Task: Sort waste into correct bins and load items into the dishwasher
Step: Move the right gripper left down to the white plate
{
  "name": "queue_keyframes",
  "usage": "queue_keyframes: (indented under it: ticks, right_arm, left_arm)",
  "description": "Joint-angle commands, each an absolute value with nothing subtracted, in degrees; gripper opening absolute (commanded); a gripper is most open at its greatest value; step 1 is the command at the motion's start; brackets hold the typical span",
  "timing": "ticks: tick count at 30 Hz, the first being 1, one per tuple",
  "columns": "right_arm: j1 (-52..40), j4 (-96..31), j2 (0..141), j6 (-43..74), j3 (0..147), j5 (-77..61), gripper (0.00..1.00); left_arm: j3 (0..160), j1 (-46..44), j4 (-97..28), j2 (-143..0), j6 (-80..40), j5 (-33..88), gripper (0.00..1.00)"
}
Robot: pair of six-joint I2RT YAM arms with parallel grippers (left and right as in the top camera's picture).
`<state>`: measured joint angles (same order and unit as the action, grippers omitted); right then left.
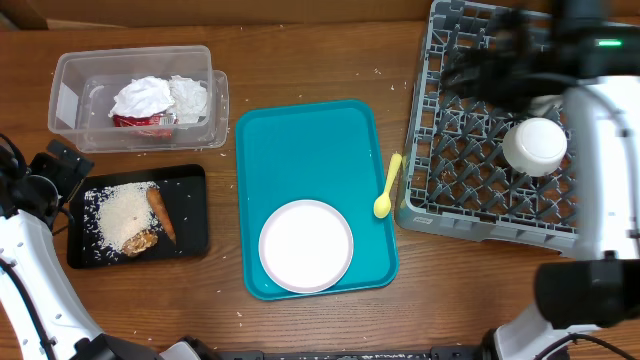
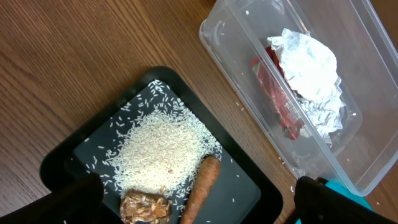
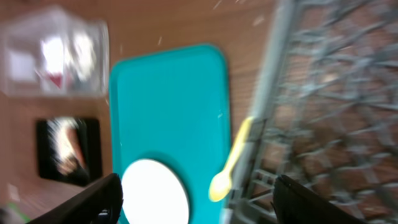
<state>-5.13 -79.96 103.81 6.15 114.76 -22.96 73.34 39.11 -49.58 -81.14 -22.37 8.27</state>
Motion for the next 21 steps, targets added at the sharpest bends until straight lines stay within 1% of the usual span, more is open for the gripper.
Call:
queue_keyframes:
  ticks: [1,2,8,10,13,15,18,21]
  right_arm:
    - [-14.81,-79.46,104.60,15.55,115.48,-10.26,0.93]
    - [-17.72,-78.94,105.08,16.45,115.48,-10.35,1.00]
    - [-30.92,-79.79,107.50,16.34,115.46,-10.70,1.00]
    - [-34.13,-81.25,108.44,12.99,115.46,-10.63,1.00]
    - [-39.24,-82.72,111.26,5.34,115.44,-7.73,0.97]
    - [-41.67,-83.09,113.82,2.66,115.35,-3.16,0.96]
    - [-43.27,-83.11,117.99,0.12,115.35,2.13,0.94]
    - [-43.38,-84.07,121.97,-3.66,115.28,2.28,0.87]
  left_arm:
    - [73.65,39.24,-49.50,-81.32,-22.94,7.90,1.00]
    - [73.65,39.24,-49.50,-81.32,-22.94,7.90,1.00]
    - [73.65,39.24,-49.50,-81.32,-22.94,7.90,1.00]
    - [73.65,39.24,-49.50,-81.32,-22.94,7.90,1.00]
    - [73.65,39.24,-49.50,-81.32,-22.94,7.90,1.00]
    - [73.65,39.24,-49.50,-81.32,-22.94,7.90,1.00]
    - [73.65,39.24,-49.50,-81.32,-22.94,7.90,1.00]
    - [73.65,39.24,-49.50,-81.32,-22.92,7.90,1.00]
